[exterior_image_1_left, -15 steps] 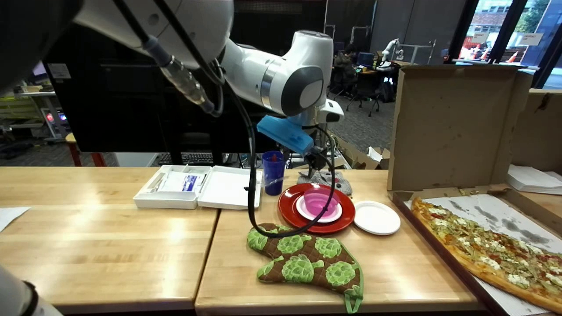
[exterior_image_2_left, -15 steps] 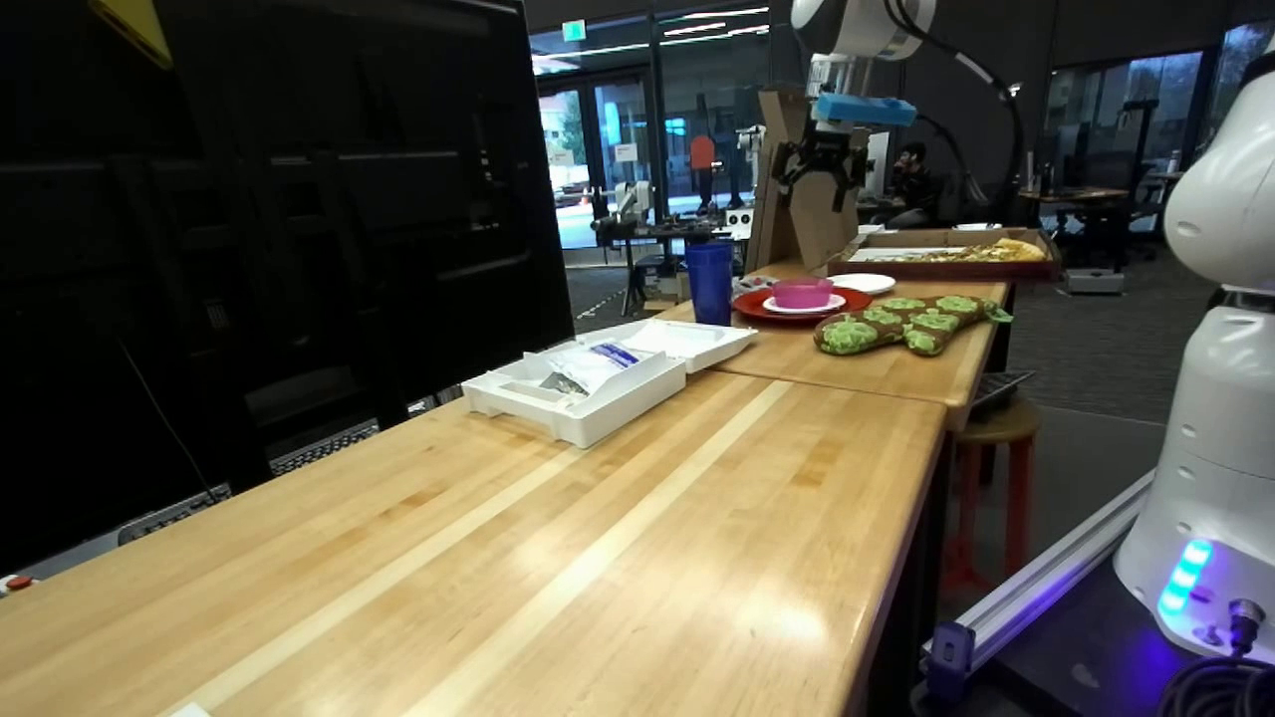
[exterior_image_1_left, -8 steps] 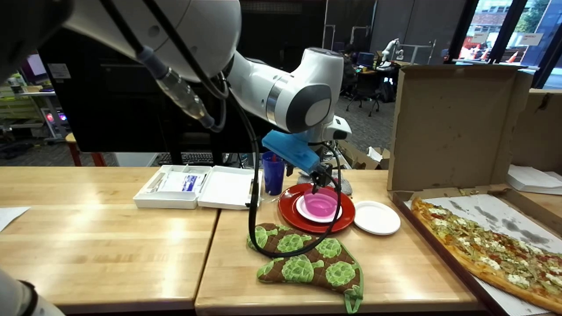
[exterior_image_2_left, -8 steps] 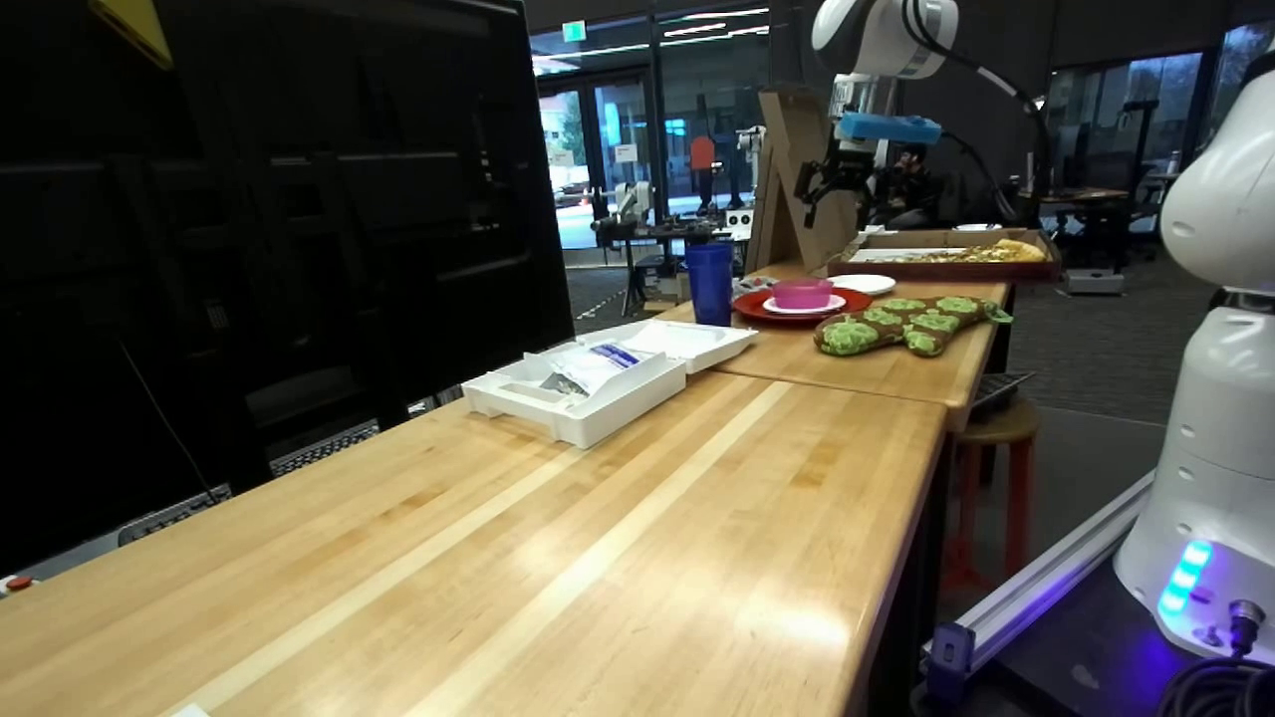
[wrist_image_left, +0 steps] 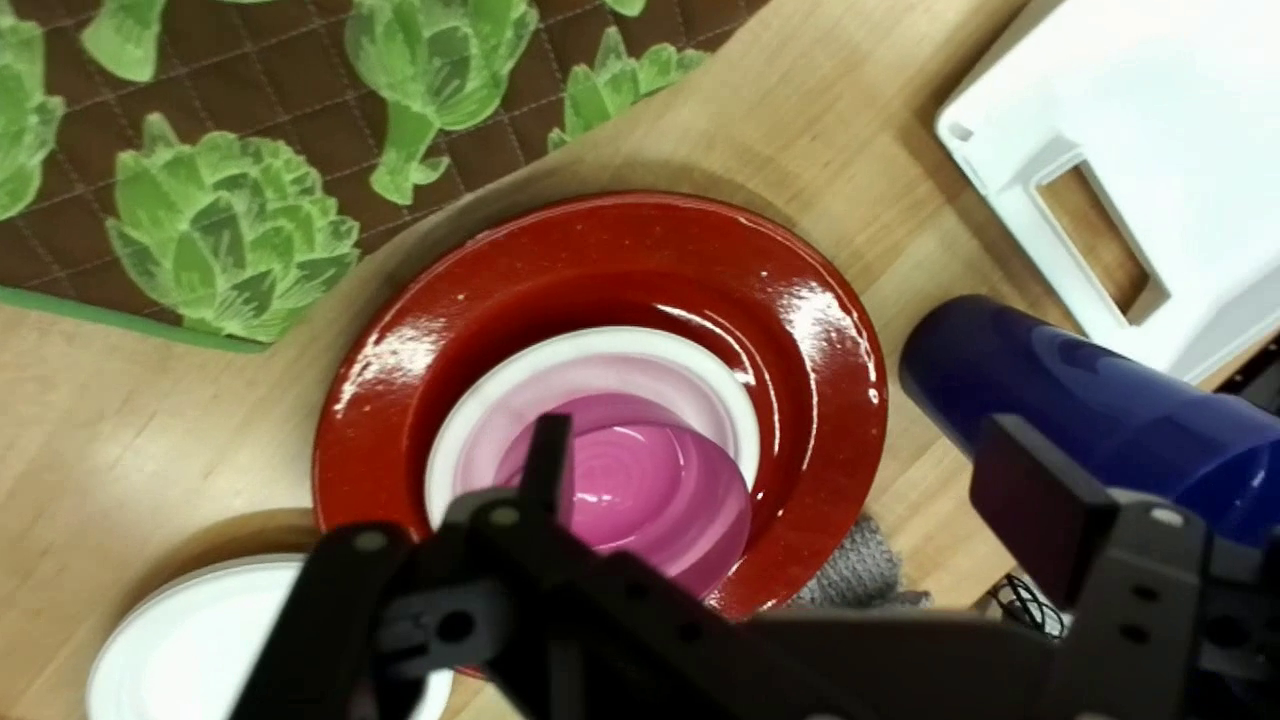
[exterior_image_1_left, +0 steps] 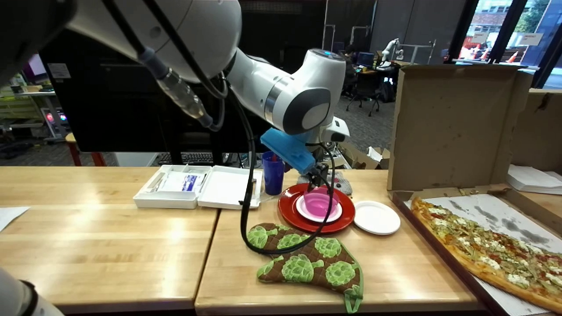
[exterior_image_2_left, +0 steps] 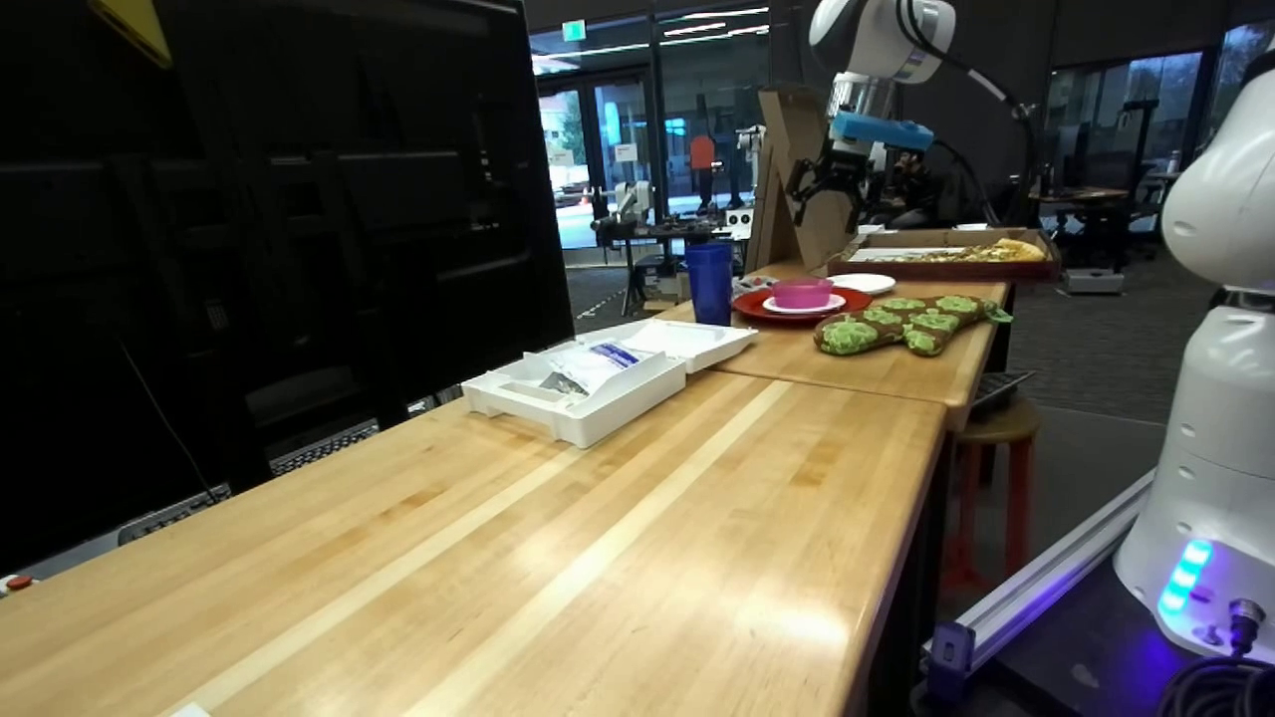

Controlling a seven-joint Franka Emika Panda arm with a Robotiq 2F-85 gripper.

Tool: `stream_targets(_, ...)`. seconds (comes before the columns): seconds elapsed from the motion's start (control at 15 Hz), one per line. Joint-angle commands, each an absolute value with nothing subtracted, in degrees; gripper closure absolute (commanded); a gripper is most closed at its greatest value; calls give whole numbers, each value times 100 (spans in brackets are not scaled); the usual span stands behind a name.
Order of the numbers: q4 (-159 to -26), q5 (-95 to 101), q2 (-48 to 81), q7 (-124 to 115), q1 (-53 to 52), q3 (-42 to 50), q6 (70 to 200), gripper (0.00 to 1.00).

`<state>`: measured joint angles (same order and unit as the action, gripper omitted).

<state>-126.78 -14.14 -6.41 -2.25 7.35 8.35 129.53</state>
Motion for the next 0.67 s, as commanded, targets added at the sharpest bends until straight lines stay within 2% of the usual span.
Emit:
stream_targets(0.0, -12376, -2195, -158, -514, 709, 862, 13082, 0)
stream_targets(0.6, -12090, -2643, 356, -1979, 795, 859, 13548, 0)
